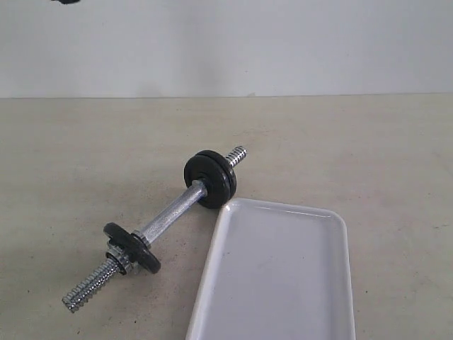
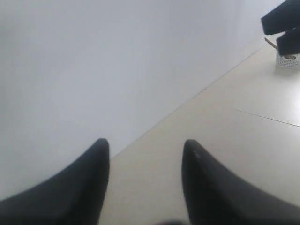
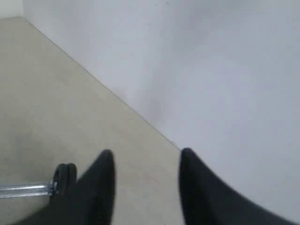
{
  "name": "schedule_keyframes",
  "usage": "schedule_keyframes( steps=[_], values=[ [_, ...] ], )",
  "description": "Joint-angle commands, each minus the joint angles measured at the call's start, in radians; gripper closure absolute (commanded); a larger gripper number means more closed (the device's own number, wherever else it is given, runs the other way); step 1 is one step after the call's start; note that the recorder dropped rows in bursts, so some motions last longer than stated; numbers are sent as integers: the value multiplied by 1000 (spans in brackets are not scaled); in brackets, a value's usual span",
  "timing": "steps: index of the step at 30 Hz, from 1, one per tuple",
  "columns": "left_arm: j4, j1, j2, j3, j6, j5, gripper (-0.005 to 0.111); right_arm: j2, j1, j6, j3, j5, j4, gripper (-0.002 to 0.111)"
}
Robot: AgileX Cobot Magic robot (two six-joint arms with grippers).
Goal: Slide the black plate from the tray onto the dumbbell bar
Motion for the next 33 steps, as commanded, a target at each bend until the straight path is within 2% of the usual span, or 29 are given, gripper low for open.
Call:
schedule_keyframes(
  steps=[1,2,8,13,16,20,24,26,32,33],
  values=[
    [98,-1,-68,-2,-63,2,93,-106,-1,150,-5,68,-194,107],
    [118,-1,-84,-2,-77,10,103,-124,-1,162,-5,81,-208,107],
    [244,-1,-190,-2,-214,12,103,-280,-1,297,-5,149,-323,109],
    [357,-1,-314,5,-331,-21,103,-460,-1,453,-5,80,-481,109],
    [346,-1,-392,55,-344,-79,103,-565,-1,508,-3,25,-492,109],
    [296,-1,-505,188,-339,-177,103,-692,-1,503,23,-1,-482,109],
    [227,-1,-609,346,-223,-204,103,-824,-1,477,143,-70,-482,109],
    [156,-1,-648,414,-134,-204,103,-888,-1,477,234,-158,-482,109],
    [-248,-1,-738,527,239,-204,103,-998,1,522,542,-497,-407,109],
    [-248,-1,-744,537,280,-200,103,-998,1,550,597,-555,-380,109]
  ],
)
